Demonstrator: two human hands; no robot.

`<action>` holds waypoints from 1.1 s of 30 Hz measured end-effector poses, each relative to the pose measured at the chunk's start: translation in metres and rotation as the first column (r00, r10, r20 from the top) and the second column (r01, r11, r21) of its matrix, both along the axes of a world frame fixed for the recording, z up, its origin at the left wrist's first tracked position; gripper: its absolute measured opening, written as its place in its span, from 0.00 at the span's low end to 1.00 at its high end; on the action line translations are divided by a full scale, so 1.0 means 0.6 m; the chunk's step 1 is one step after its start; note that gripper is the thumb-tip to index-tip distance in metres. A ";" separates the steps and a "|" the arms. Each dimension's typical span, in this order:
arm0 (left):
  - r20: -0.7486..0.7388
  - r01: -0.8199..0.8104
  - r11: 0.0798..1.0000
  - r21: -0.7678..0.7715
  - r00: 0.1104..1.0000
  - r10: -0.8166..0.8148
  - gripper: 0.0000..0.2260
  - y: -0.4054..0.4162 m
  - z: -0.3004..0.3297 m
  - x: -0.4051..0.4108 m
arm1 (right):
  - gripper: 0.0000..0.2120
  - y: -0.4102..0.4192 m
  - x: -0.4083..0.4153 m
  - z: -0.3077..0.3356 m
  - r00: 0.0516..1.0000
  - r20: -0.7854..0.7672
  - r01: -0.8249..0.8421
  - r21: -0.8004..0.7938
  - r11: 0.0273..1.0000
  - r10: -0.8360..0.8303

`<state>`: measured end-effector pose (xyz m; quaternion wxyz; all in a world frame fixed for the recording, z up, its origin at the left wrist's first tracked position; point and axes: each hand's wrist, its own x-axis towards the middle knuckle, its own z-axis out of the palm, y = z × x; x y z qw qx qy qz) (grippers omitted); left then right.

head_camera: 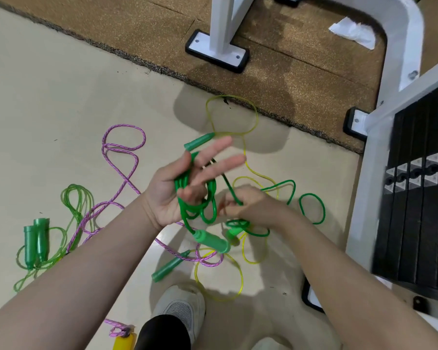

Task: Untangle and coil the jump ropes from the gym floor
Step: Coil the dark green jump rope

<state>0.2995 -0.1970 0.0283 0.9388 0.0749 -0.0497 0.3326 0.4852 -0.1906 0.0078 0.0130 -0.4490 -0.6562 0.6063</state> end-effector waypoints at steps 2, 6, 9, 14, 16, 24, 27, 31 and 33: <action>-0.060 -0.144 0.986 -0.086 0.988 0.139 0.20 0.009 0.002 0.000 | 0.10 -0.014 -0.006 0.000 0.994 0.041 -0.092 -0.110 0.990 0.097; -0.724 -0.662 0.744 -0.091 0.557 0.407 0.22 0.026 -0.026 -0.004 | 0.12 -0.027 -0.016 0.031 0.996 -0.088 -0.053 -0.370 0.928 0.021; -0.901 -0.718 0.688 0.101 0.227 0.369 0.20 0.030 -0.052 -0.027 | 0.10 -0.032 -0.025 0.059 0.990 -0.057 -0.141 -0.376 0.916 0.129; -0.958 -0.354 0.913 0.203 0.121 0.259 0.22 -0.008 -0.038 -0.002 | 0.08 0.003 -0.041 0.111 0.993 -0.119 -0.007 0.049 0.999 0.013; -0.976 -0.103 0.984 0.146 0.146 0.160 0.23 -0.021 -0.016 0.020 | 0.08 0.028 -0.032 0.122 0.966 -0.201 0.196 0.168 0.966 -0.161; -0.527 -0.044 0.992 0.115 0.844 0.099 0.25 -0.011 0.024 0.015 | 0.09 0.014 -0.001 0.023 0.941 -0.060 0.339 0.164 0.926 -0.334; -0.676 -0.348 0.934 0.082 0.669 0.308 0.27 0.008 0.022 0.021 | 0.05 -0.027 -0.020 0.028 0.991 0.028 0.136 -0.129 0.982 -0.133; -0.889 -0.490 0.850 0.195 0.277 0.364 0.22 0.028 -0.009 0.004 | 0.17 -0.044 -0.026 0.068 0.949 0.123 -0.228 -0.366 0.902 0.290; -0.932 -0.364 0.885 0.291 0.099 0.348 0.20 0.022 -0.023 -0.002 | 0.14 -0.034 -0.027 0.102 0.945 0.080 -0.275 -0.334 0.902 0.317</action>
